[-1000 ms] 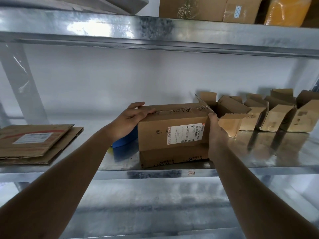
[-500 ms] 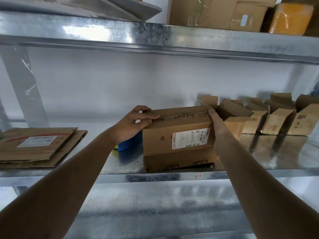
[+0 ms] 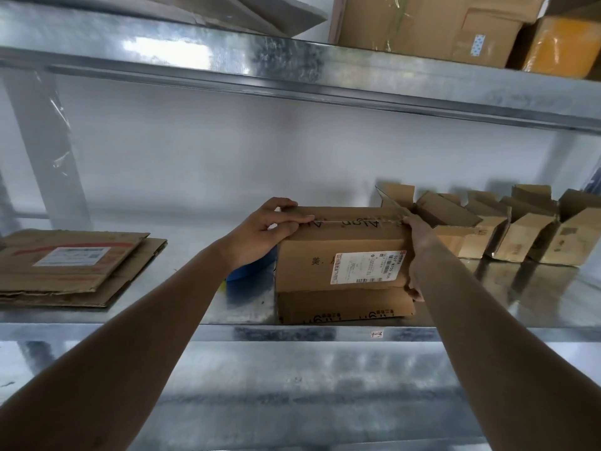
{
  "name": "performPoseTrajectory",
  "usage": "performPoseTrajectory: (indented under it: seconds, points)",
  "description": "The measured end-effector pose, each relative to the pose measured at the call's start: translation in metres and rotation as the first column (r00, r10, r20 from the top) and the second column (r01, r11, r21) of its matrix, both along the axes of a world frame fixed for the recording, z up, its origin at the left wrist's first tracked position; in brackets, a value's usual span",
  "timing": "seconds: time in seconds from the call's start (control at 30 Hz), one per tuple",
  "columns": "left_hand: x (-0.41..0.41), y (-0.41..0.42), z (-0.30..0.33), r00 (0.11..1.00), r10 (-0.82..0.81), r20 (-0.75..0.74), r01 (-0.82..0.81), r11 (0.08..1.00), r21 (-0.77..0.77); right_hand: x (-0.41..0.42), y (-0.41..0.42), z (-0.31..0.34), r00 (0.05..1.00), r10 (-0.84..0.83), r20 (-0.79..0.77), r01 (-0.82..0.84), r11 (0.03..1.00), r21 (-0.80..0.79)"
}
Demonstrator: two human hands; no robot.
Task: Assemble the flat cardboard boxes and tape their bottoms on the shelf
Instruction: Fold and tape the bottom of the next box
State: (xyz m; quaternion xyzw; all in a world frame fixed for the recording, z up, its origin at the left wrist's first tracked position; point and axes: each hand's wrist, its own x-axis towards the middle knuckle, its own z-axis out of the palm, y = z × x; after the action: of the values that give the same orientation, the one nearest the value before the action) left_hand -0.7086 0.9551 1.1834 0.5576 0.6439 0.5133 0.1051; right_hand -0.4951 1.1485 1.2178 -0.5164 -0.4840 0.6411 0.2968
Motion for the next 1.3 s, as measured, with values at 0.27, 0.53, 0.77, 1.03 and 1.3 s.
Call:
performPoseTrajectory:
  seconds: [0.27,0.53,0.77,1.03,1.3]
  points:
    - [-0.006,0.003,-0.023,0.798,0.276,0.536,-0.236,0.961,-0.144,-0.002,0.001,-0.006,0.998,-0.068,0.002,0.068,0.997,-0.046]
    - [0.019,0.015,-0.033,0.598,0.265,0.756,-0.062,0.956,-0.286,0.004,0.007,-0.006,0.994,-0.107,-0.003,0.106,0.986,-0.127]
    - [0.018,0.02,-0.033,0.548,0.178,0.818,-0.018,0.979,-0.201,0.012,0.006,-0.003,0.997,-0.077,-0.02,0.075,0.992,-0.102]
    - [-0.005,0.009,-0.034,0.638,0.386,0.666,-0.063,0.889,-0.455,0.007,0.003,-0.002,0.993,-0.11,-0.039,0.107,0.991,-0.081]
    - [-0.006,0.001,-0.026,0.76,0.507,0.407,-0.204,0.781,-0.591,-0.007,0.01,-0.003,0.992,-0.128,0.004,0.128,0.991,-0.035]
